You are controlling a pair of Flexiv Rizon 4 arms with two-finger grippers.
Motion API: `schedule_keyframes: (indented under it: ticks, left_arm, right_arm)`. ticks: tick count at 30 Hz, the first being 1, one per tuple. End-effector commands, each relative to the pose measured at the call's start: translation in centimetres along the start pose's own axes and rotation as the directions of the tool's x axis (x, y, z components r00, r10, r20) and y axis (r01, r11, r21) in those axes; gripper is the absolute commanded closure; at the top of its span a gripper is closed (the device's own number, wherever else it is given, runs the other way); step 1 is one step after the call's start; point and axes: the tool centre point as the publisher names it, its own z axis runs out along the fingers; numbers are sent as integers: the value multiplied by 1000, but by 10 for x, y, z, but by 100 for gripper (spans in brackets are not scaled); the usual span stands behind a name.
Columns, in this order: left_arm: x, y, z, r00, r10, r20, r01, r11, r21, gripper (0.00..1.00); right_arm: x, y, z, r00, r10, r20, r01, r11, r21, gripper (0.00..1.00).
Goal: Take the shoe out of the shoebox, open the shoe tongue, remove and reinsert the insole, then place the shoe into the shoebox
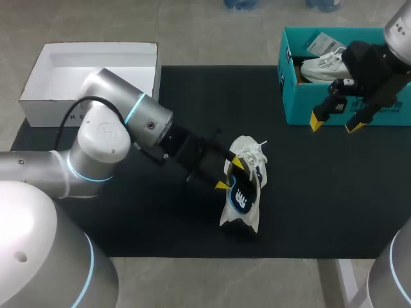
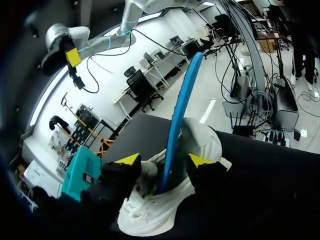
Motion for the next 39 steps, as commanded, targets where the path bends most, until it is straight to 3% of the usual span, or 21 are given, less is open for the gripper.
schedule_keyframes:
  ticks: [1,6,8,11,24,32,39]
  left_arm:
    - [0,-6,-1,1000,6,-10,-6,1000,-1,45]
    - [3,-7,8,1000,3,-25,-3,1000,4,52]
    - [3,-7,10,1000,1,-27,-1,1000,6,65]
    - [6,-7,13,999,1,-44,0,1000,8,100]
    - [5,13,6,996,32,-81,-36,998,-48,100]
    - [4,33,19,992,65,-111,-77,991,-109,100]
    - [6,29,17,993,63,-101,-74,991,-107,100]
  right_arm:
    - [0,2,1,1000,0,1,0,1000,3,0]
    - [0,2,1,1000,0,1,0,1000,3,0]
    - [0,2,1,1000,0,1,0,1000,3,0]
    - [0,2,1,1000,0,1,0,1000,3,0]
    - [0,2,1,1000,0,1,0,1000,3,0]
    - [0,2,1,1000,0,1,0,1000,3,0]
    - [0,2,1,1000,0,1,0,1000,3,0]
